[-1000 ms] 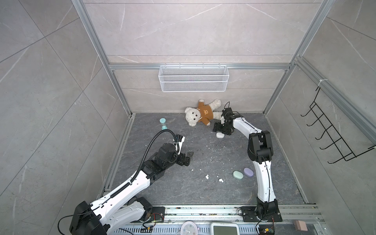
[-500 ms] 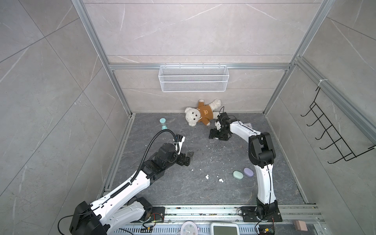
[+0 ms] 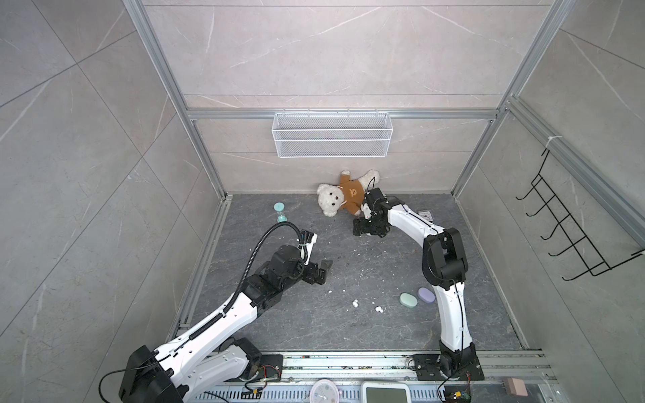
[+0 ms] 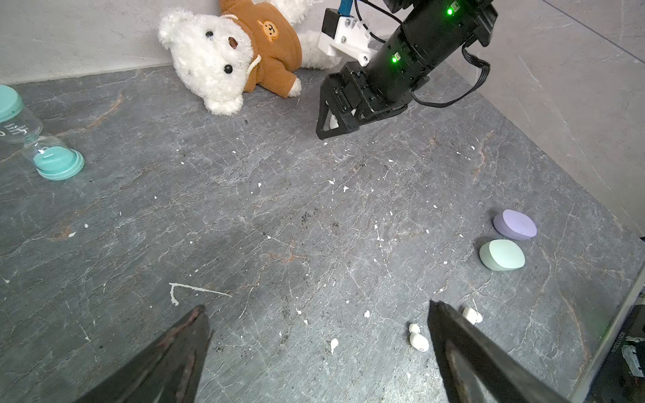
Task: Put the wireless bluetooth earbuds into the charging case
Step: 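Lower and close the right gripper on the white case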
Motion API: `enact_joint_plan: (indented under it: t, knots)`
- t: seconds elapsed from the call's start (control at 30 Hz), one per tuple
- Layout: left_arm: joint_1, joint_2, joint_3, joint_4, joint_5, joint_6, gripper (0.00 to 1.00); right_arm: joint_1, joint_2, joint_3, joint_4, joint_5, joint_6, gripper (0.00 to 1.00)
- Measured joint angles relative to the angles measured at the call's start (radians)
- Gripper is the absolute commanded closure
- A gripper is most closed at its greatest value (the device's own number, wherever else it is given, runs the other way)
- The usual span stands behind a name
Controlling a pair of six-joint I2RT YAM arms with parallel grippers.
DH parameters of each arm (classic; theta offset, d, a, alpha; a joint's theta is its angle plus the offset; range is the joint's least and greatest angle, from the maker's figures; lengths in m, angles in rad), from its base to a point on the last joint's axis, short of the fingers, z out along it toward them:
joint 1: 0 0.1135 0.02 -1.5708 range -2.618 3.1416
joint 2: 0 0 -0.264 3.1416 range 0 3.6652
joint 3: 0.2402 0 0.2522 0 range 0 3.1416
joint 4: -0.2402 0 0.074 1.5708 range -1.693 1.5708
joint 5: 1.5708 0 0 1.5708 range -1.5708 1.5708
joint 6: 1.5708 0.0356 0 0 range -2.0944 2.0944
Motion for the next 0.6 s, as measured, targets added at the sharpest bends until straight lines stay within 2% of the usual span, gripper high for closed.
enact_joint_plan:
  t: [0.23, 0.4, 0.6]
  knots:
    - [0.0, -0.001, 0.0, 0.0, 0.0, 0.0, 0.0, -0.012, 0.059, 0.21, -0.12, 0.079, -0.034, 0.04]
    - [0.0, -0.006, 0.0, 0.0, 0.001, 0.0, 0.0, -0.018, 0.208, 0.43, -0.238, 0.109, -0.045, 0.05]
    - [0.0, -0.013, 0.0, 0.0, 0.001, 0.0, 0.0, -0.026, 0.341, 0.57, -0.378, 0.126, -0.051, 0.07]
